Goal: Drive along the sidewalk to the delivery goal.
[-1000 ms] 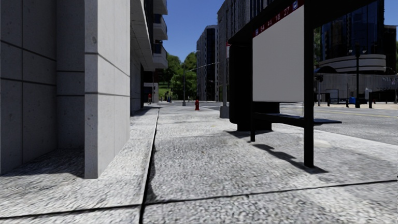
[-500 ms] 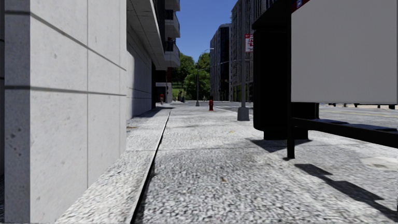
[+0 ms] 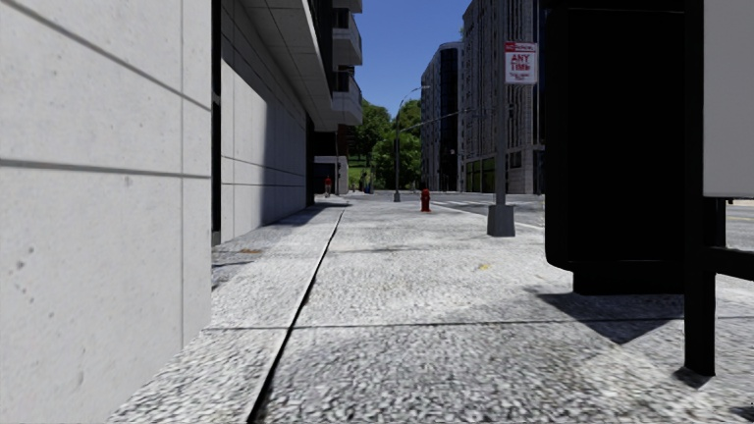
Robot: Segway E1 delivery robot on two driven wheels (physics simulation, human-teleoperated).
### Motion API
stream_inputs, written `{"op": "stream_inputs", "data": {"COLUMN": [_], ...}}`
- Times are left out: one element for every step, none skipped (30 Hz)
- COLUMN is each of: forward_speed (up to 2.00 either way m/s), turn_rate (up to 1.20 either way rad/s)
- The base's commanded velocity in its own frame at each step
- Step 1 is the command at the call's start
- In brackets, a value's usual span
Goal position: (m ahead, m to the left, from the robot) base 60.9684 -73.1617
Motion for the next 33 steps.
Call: {"op": "stream_inputs", "data": {"forward_speed": [2.00, 2.00, 2.00, 2.00, 2.00, 2.00, 2.00, 2.00, 2.00, 2.00, 2.00, 2.00, 2.00, 2.00, 2.00, 2.00, 2.00, 2.00, 2.00, 2.00, 2.00, 2.00, 2.00, 2.00, 2.00, 2.00, 2.00, 2.00, 2.00, 2.00, 2.00, 2.00, 2.00], "turn_rate": [0.00, 0.00, 0.00, 0.00, 0.00, 0.00, 0.00, 0.00, 0.00, 0.00, 0.00, 0.00, 0.00, 0.00, 0.00, 0.00, 0.00, 0.00, 0.00, 0.00, 0.00, 0.00, 0.00, 0.00, 0.00, 0.00, 0.00, 0.00, 0.00, 0.00, 0.00, 0.00, 0.00]}}
